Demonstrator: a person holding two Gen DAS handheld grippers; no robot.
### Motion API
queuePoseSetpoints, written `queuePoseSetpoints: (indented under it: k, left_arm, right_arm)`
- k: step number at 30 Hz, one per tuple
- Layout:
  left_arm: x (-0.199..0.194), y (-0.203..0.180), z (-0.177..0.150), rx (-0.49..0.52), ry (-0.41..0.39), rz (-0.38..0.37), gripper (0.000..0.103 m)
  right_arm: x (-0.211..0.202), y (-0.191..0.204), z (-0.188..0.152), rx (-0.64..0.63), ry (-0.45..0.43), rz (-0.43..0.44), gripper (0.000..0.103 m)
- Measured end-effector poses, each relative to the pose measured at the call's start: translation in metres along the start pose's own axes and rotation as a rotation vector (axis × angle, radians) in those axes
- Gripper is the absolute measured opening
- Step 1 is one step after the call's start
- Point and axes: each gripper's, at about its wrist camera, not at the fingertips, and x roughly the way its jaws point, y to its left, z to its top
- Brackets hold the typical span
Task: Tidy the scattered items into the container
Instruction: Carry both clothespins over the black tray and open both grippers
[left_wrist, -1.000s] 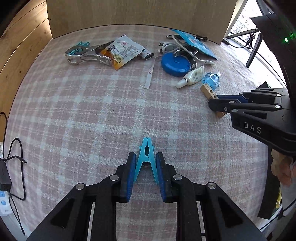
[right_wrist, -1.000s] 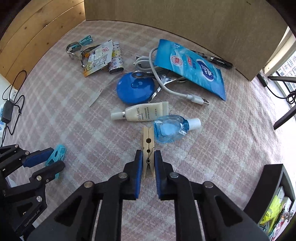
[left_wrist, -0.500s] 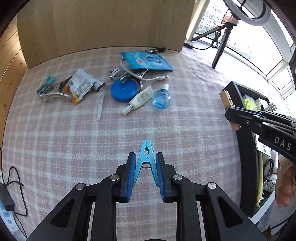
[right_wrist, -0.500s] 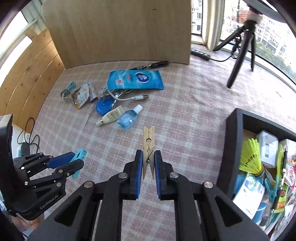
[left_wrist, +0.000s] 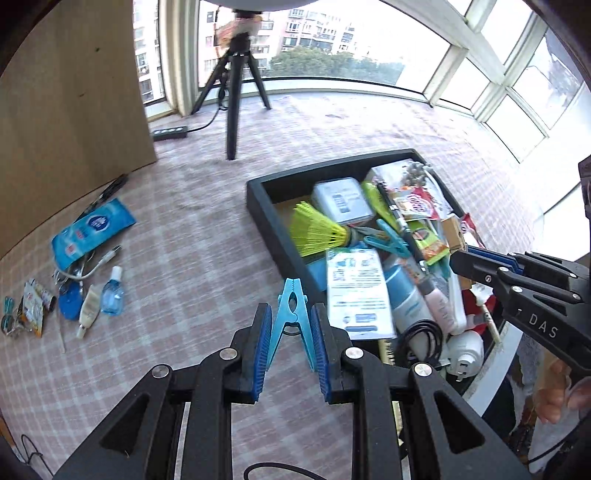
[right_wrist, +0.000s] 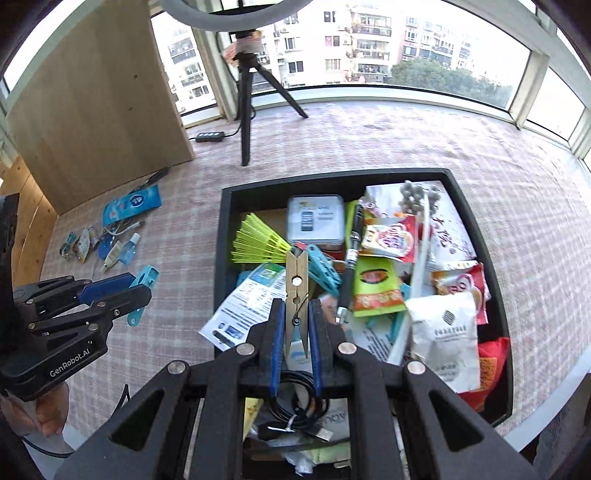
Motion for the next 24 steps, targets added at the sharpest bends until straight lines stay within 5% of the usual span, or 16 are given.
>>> queuePoseSetpoints:
  k: [11, 12, 13, 15, 24]
  left_arm:
    - [0.006, -0.117, -0.005, 0.239, 0.063, -0.156, 0.022]
    - [0.006, -0.124, -0.007, 0.254, 0.067, -0.144, 0.033]
    - [0.007, -0.126, -0.008, 0.253, 0.062, -0.123, 0.053]
    - [0.005, -0.126, -0.010, 0.242, 0.031, -0.105, 0.057]
    - [-0.008, -0.103, -0.009, 0.202, -0.008, -0.050, 0.057]
  right_arm:
    - [-0.033, -0.084, -0.036, 0.196, -0.031, -0.062, 0.013]
    - [-0.034, -0.086, -0.037, 0.195, -0.037, -0.054, 0.014]
    - [-0.034, -0.087, -0.038, 0.198, -0.033, -0.057, 0.026]
    - [-0.035, -0.091, -0.040, 0.229, -0.025, -0.080, 0.048]
    - [-0.040, -0.083, -0.039, 0.216, -0.047, -0.071, 0.050]
